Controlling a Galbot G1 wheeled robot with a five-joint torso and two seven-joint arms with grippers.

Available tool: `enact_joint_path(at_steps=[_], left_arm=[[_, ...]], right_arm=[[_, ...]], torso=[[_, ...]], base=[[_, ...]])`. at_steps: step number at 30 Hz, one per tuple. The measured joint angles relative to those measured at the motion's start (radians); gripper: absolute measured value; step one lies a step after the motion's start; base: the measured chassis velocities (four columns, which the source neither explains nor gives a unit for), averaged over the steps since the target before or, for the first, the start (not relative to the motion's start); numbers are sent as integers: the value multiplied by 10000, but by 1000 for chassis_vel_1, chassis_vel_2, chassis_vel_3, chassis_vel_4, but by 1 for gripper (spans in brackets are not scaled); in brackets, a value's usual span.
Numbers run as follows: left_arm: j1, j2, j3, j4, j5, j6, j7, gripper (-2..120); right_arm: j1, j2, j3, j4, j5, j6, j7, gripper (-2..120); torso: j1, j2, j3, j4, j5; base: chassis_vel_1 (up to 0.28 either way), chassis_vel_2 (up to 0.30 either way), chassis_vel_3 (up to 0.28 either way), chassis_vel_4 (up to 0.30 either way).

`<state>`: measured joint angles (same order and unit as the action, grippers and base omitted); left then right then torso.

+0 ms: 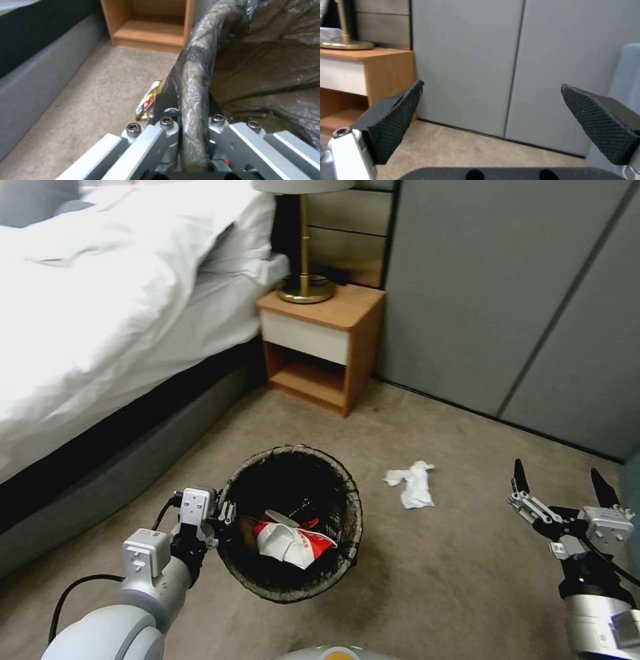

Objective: Pick up the trash bin, then pick up the garbage from the floor and place it into the trash bin.

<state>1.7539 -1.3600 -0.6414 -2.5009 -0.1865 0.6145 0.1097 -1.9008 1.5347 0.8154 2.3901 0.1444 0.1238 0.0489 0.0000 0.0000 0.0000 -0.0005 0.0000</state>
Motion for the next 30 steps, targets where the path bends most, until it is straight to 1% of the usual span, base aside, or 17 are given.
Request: enact_joint_path(at_steps=[7,14,22,30], left_arm=[[13,-10,-17,3,-60,-74,-23,1],[23,-26,-17,8,-60,-83,-37,1],[43,-31,-22,8,-41,-83,-49,1],[45,-27,-21,8,-24,-76,-55,1]], right_arm=[[5,26,-179,-59,-68,0,-52,100],[-1,-7,-432,-138,-140,0,-81,100],[-6,-31,-438,-234,-142,36,-84,100],[0,-38,-471,-349,-142,94,-91,100]], torso=[[0,0,0,9,0],[0,0,0,6,0],[0,0,0,6,0],[0,0,0,5,0]], base=[[-20,-19,-13,-15],[0,0,0,0],[0,0,0,0],[-61,43,51,-36]])
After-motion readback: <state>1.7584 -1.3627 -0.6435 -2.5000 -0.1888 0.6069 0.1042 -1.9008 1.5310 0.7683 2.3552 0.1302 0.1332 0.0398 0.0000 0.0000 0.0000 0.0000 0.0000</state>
